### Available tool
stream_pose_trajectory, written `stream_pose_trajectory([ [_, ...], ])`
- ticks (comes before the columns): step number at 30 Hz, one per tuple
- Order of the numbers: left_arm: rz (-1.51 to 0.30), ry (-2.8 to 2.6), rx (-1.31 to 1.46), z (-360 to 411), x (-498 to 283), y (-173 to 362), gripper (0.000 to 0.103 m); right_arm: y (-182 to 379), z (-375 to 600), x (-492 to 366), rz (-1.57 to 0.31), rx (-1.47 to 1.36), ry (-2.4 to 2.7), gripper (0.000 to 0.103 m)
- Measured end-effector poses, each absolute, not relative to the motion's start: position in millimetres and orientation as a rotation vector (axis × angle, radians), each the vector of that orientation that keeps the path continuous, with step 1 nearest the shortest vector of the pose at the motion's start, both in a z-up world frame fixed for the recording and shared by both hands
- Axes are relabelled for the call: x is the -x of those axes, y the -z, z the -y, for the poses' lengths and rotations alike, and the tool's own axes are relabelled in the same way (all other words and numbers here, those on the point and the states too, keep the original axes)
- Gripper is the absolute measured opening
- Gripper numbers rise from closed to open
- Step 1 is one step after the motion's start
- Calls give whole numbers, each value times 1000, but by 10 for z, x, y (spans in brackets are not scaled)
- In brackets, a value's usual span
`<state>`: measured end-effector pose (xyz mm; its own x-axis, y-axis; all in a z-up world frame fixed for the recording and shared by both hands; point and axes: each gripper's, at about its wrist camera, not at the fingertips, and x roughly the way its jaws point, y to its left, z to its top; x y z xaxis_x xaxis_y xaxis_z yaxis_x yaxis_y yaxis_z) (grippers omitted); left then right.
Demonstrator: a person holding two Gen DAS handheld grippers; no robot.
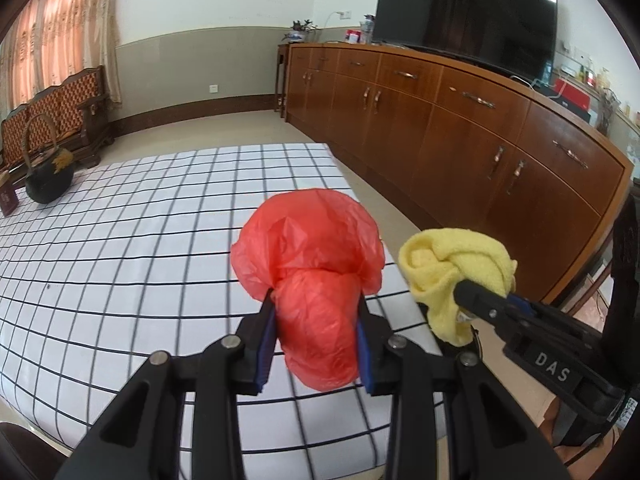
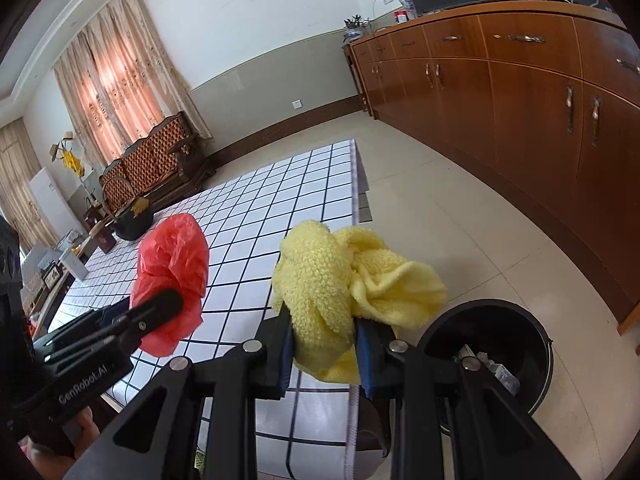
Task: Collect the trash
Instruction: 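Carry the red bag and yellow cloth over the black bucket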
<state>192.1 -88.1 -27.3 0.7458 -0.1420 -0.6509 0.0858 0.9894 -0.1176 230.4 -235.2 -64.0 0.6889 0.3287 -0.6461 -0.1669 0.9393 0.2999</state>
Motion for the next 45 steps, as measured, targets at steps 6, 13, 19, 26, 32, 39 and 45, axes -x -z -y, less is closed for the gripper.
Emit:
stream_pose_trajectory([
  [6, -729, 167, 63, 1107, -1891, 285, 35, 646, 2553, -2238, -757, -246, -247, 28],
  [13, -748, 229, 36, 1388, -1856, 314, 35, 706, 2924, -2157, -765, -288, -178, 28],
  [19, -767, 278, 20, 1635, -1871, 349, 35, 745, 3224, -2063, -762, -319, -111, 28],
  [26, -781, 332, -3, 1935, -1876, 376, 35, 806, 3510, -1991, -770, -357, -57, 28],
  [32, -801, 361, -13, 2108, -1914, 427, 35, 833, 3655, -1941, -775, -383, -26, 28],
  [39, -828, 384, -18, 2274, -1948, 507, 35, 869, 3718, -1948, -785, -402, 4, 28],
  [45, -854, 391, -18, 2351, -1993, 592, 35, 932, 3812, -1973, -807, -409, 47, 28],
])
